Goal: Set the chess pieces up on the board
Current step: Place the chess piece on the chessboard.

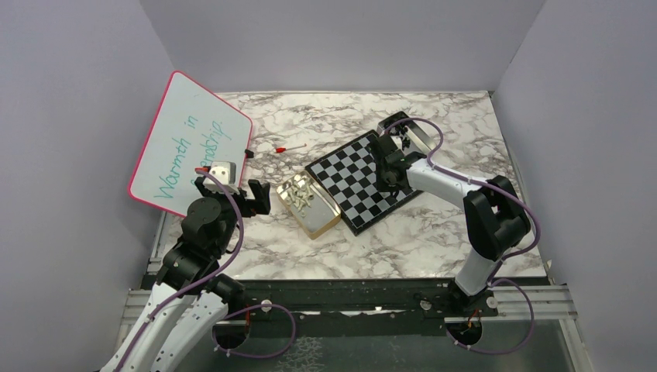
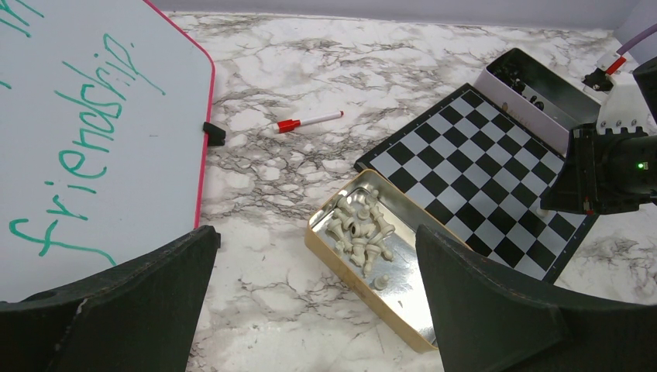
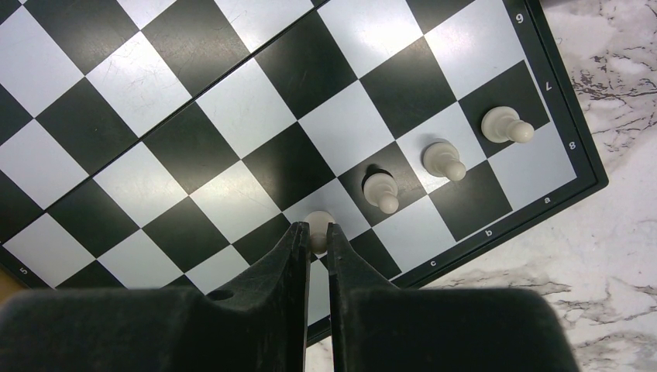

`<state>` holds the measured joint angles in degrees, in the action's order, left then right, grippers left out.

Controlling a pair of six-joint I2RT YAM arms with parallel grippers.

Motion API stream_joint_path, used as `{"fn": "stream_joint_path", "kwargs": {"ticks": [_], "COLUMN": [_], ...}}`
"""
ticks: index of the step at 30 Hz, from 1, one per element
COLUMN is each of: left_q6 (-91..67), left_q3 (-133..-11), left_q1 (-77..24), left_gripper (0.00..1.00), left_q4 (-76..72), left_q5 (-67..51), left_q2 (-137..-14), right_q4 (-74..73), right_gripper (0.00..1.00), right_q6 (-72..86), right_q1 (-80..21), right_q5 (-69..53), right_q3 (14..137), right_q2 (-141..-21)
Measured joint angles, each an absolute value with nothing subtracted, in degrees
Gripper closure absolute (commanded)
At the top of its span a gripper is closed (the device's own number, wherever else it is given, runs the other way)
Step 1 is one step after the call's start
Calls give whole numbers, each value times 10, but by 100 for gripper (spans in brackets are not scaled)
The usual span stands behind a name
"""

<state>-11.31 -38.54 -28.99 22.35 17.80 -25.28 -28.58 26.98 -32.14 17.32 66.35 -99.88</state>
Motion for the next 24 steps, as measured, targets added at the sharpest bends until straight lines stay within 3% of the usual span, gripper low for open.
{"fn": "stream_joint_path", "kwargs": {"ticks": [24], "left_q6": [-113], "left_q3": [-385], "left_q1": [-290], "left_gripper": [1], "left_q4": [223], "left_q5": [178], "left_q2": [-253], "right_q4": [-286], "right_gripper": [77], "right_q6": [270], "right_q1": [-321], "right_q5": [174], "right_q3": [663], "right_q2": [-1007]}}
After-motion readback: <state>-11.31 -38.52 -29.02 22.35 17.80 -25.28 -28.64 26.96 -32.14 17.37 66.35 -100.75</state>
